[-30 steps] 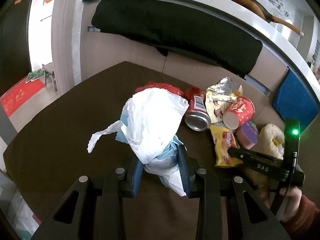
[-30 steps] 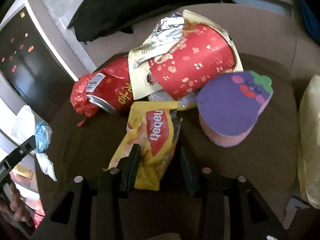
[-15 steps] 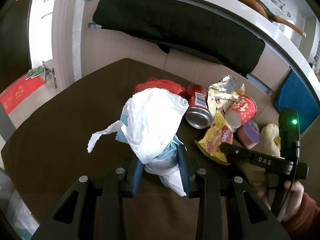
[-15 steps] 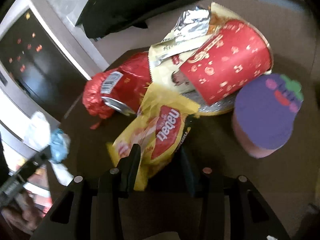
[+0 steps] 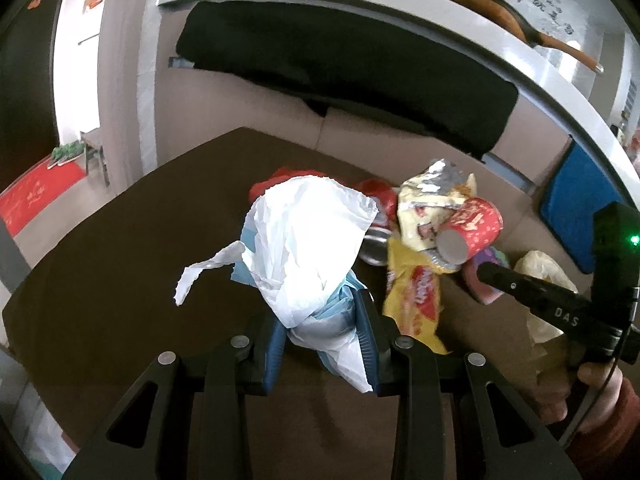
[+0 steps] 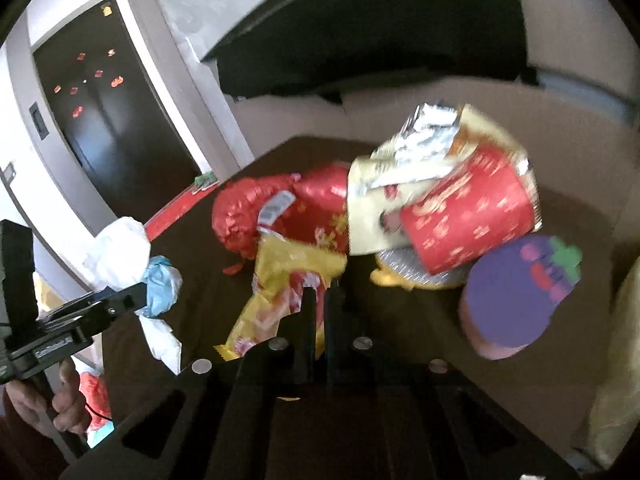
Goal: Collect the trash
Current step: 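Grasp the yellow wafer wrapper with the right gripper while the left holds the white bag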
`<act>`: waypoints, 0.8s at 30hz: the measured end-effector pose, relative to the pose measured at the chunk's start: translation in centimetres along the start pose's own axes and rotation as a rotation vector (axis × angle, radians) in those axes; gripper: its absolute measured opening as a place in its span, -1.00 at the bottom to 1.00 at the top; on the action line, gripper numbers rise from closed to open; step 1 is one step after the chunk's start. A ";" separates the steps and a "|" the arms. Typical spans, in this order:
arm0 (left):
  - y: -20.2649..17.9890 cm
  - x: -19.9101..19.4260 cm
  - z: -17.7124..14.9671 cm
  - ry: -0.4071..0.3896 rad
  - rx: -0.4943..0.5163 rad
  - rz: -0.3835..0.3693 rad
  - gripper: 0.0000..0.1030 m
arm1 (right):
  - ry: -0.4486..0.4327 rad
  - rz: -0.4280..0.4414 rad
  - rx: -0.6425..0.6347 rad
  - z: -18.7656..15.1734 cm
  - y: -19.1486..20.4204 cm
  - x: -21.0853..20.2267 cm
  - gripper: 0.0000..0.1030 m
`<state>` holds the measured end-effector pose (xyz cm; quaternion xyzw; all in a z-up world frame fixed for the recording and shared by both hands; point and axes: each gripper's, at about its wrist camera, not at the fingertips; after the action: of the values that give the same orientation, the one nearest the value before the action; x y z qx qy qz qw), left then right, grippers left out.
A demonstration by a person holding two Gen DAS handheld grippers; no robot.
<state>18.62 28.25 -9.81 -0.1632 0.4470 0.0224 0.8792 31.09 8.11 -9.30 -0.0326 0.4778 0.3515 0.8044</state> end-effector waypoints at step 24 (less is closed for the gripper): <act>5.2 -1.8 -1.1 -0.039 -0.106 0.038 -0.34 | 0.195 -0.070 0.045 0.7 4.1 8.4 -0.15</act>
<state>15.70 33.01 -10.35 -0.2005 0.4309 0.0660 0.8774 31.71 15.98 -14.41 -0.0653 0.5601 0.3076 0.7664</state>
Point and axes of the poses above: each gripper's, at about its wrist camera, not at the fingertips, and x roughly the way its jaws point, y to its left, z to its top, and after that the axes turned 14 degrees about y, right-handed
